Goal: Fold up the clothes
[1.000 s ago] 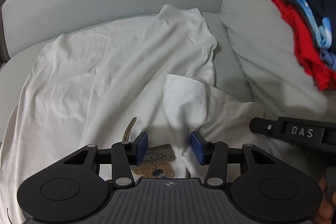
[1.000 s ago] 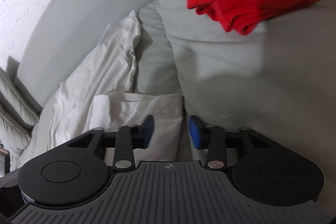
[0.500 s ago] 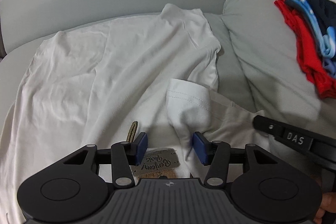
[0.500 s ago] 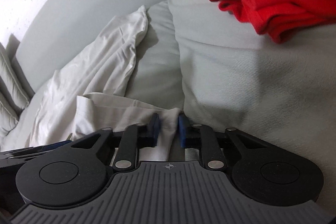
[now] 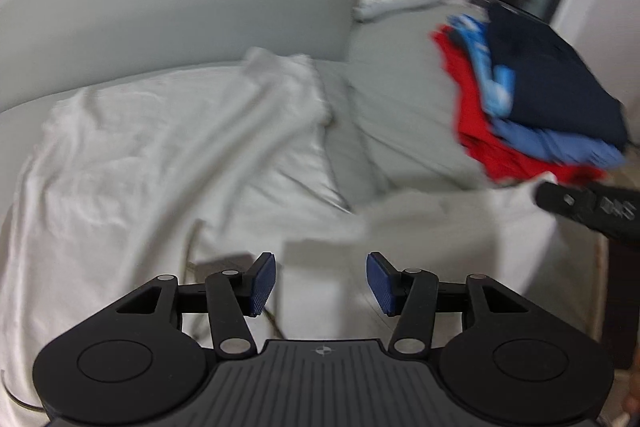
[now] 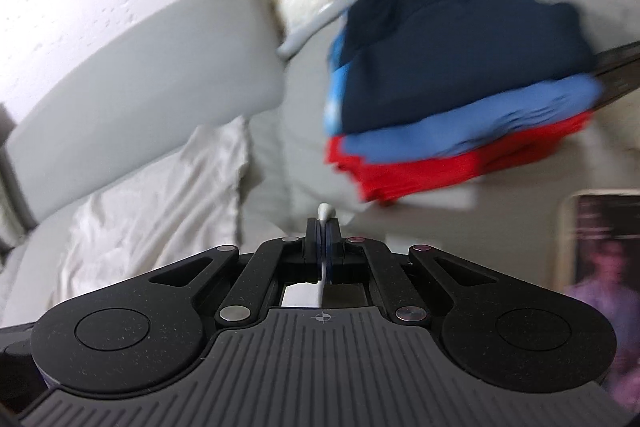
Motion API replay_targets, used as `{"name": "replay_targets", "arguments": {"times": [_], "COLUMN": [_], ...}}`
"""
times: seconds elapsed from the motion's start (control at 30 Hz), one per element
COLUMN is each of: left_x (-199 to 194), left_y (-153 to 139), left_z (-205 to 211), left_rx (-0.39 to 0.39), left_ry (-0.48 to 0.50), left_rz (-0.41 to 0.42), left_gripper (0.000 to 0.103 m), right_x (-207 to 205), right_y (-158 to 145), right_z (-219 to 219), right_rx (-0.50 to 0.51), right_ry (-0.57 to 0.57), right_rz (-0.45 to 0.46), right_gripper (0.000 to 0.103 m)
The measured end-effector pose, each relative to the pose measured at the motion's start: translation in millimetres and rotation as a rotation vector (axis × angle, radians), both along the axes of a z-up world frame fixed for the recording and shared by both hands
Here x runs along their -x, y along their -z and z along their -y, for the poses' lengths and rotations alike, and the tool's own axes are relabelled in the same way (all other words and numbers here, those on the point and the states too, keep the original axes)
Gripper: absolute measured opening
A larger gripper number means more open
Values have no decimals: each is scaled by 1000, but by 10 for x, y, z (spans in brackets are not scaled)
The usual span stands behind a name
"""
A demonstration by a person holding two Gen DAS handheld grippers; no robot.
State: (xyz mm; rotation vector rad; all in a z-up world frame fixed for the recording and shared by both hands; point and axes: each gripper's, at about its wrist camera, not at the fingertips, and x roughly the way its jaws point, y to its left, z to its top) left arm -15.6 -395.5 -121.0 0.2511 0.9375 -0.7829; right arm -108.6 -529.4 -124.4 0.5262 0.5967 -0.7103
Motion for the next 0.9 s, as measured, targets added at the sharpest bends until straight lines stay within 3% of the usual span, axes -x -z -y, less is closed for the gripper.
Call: {"name": "replay_targets", "arguments": {"times": [0.17, 0.2, 0.27, 0.37, 0.43, 0.5, 0.63, 0.8, 0.9], "left_x": [216, 234, 272, 345, 410, 501, 640, 713, 792], "left_y": [94, 80, 46, -18, -13, 1, 15, 76, 129], "left_z": [29, 0, -63, -171, -242, -341, -519, -432, -256], "left_rx": [-50, -48, -44, -43, -53, -65, -65, -42, -48], "left_ry": [47, 47, 50, 65, 79, 97, 112, 152, 232], "left_rz": [-17, -15, -8, 23, 20, 15, 5, 4, 38], "left_gripper": [56, 56, 56, 55, 52, 52, 52, 51, 43], "right_x": [64, 19, 76, 181, 255, 324, 241, 406, 451], "right_y": [140, 252, 238, 123, -21, -63, 39, 281, 403], "right_z": [119, 174, 212, 204, 151, 60, -87, 102, 154], "right_rx": [-9, -45, -59, -41, -35, -97, -203, -299, -330], "right_ry": [17, -3, -11, 2, -25, -101, -200, -30, -19], "right_rz": [-122, -174, -181, -158, -122, -95, -128, -115, -117], "right_gripper": [2, 10, 19, 53, 53, 52, 48, 49, 47]}}
